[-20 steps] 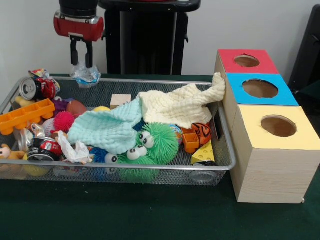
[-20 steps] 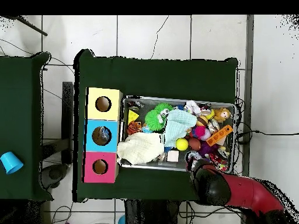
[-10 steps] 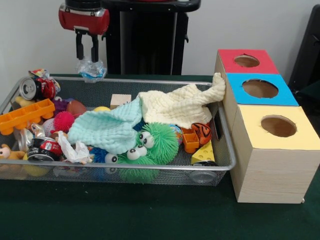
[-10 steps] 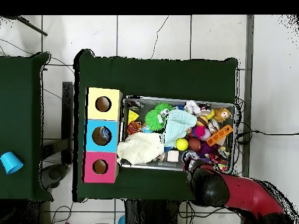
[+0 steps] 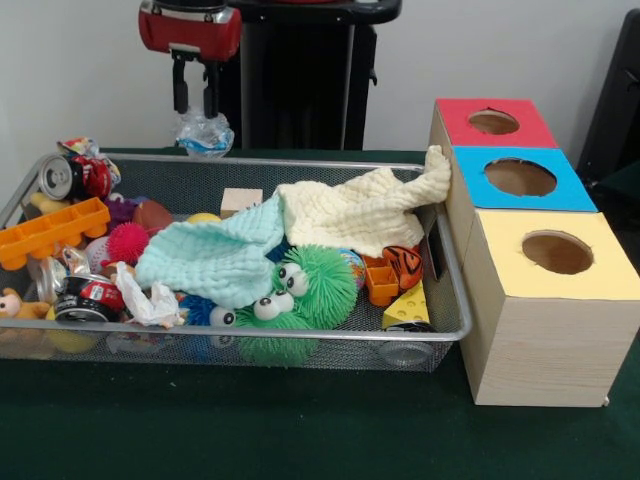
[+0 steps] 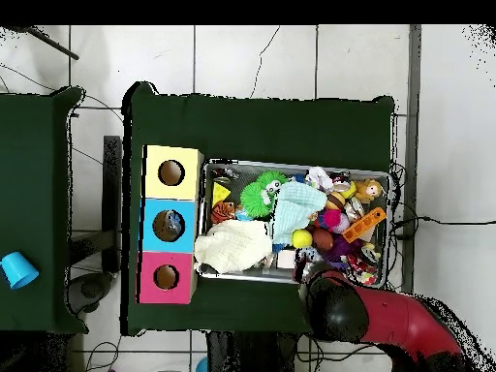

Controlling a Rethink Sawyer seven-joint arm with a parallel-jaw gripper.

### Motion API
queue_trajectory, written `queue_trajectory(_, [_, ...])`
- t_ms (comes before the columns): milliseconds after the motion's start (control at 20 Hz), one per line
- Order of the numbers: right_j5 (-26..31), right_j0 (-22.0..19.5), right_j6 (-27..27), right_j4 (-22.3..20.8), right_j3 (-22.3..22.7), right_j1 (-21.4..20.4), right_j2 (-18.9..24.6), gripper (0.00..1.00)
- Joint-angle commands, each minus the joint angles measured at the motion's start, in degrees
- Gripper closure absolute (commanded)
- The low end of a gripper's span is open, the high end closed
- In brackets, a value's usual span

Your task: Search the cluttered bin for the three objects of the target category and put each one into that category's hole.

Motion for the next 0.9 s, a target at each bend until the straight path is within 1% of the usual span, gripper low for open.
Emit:
queue_trajectory(50, [7.5, 1.5, 0.7, 3.6, 2.0, -1.3, 4.0, 1.0])
queue_trajectory(700, [8.0, 5.0, 2.4, 5.6, 1.9, -2.0, 2.5, 1.0])
queue_trajectory(900, [8.8, 6.6, 3.2, 6.8, 2.0, -2.9, 2.1, 1.0])
